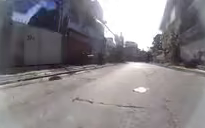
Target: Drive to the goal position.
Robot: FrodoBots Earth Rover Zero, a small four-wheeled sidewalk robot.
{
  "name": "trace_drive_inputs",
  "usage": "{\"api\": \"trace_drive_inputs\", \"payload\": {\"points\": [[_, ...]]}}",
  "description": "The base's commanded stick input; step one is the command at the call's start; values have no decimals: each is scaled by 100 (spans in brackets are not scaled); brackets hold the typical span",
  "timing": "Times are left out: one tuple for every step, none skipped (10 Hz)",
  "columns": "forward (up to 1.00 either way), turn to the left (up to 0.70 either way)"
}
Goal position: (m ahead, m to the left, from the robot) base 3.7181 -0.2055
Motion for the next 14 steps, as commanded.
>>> {"api": "trace_drive_inputs", "payload": {"points": [[70,21],[70,8],[70,0],[70,0],[70,0],[70,0],[70,0],[70,0],[70,0],[70,0],[70,0],[70,0],[70,0],[70,0]]}}
